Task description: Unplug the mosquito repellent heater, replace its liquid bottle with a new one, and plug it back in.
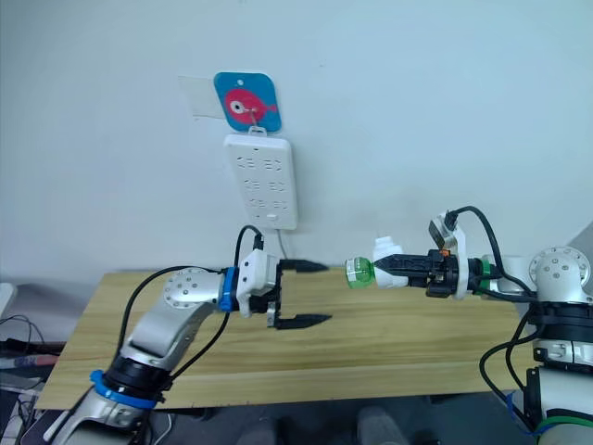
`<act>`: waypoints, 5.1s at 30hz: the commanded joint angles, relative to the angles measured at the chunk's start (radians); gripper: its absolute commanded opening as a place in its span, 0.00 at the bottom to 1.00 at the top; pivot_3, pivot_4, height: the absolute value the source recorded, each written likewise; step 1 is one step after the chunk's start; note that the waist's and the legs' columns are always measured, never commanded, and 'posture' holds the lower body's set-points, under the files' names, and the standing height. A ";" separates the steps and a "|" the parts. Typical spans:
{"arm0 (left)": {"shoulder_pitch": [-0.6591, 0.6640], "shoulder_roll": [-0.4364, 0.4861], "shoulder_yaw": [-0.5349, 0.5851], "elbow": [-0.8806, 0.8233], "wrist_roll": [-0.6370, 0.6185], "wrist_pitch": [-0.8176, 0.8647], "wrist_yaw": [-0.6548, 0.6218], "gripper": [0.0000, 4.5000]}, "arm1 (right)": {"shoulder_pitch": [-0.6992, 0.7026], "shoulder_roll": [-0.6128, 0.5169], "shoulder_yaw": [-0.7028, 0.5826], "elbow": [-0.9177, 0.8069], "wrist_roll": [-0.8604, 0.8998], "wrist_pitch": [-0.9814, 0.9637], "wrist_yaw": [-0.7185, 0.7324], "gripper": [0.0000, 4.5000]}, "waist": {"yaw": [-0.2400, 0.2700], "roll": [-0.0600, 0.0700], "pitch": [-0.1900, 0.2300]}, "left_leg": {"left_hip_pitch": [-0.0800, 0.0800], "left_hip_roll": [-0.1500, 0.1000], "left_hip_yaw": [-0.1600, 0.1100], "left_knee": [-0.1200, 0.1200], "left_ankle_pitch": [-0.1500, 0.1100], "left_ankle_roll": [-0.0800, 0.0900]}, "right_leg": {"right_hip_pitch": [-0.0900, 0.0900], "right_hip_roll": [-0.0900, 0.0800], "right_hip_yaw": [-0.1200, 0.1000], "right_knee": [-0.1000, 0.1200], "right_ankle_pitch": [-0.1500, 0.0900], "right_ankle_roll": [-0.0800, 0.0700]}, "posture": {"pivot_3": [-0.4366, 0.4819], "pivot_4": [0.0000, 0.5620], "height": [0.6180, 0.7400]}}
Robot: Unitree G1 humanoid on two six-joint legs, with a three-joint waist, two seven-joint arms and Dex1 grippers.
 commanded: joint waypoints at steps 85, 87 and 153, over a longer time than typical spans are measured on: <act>-0.063 0.049 0.312 -0.171 -1.005 1.483 0.280 0.99 | 0.015 0.009 -0.048 -0.017 0.163 0.008 -0.117 0.67 | -0.006 0.001 0.003 | -0.002 0.000 -0.003 0.002 0.000 0.000 | -0.002 0.002 -0.003 0.000 0.000 0.001 | 0.35 0.22 1.00; -0.013 0.102 0.245 -0.280 -0.845 1.310 0.193 0.99 | 0.013 0.012 -0.051 -0.012 0.171 0.008 -0.122 0.67 | -0.004 0.001 0.004 | -0.002 0.000 -0.002 0.002 0.000 0.000 | -0.001 0.002 -0.003 0.000 0.000 0.001 | 0.37 0.22 1.00; -0.104 0.052 -0.254 -0.148 -0.460 0.256 0.264 0.50 | 0.055 -0.079 0.092 -0.099 0.428 -0.062 -0.246 0.67 | 0.015 0.005 0.010 | -0.003 0.001 0.004 0.002 -0.004 0.007 | -0.002 -0.001 -0.001 0.001 0.000 0.001 | 0.35 0.26 1.00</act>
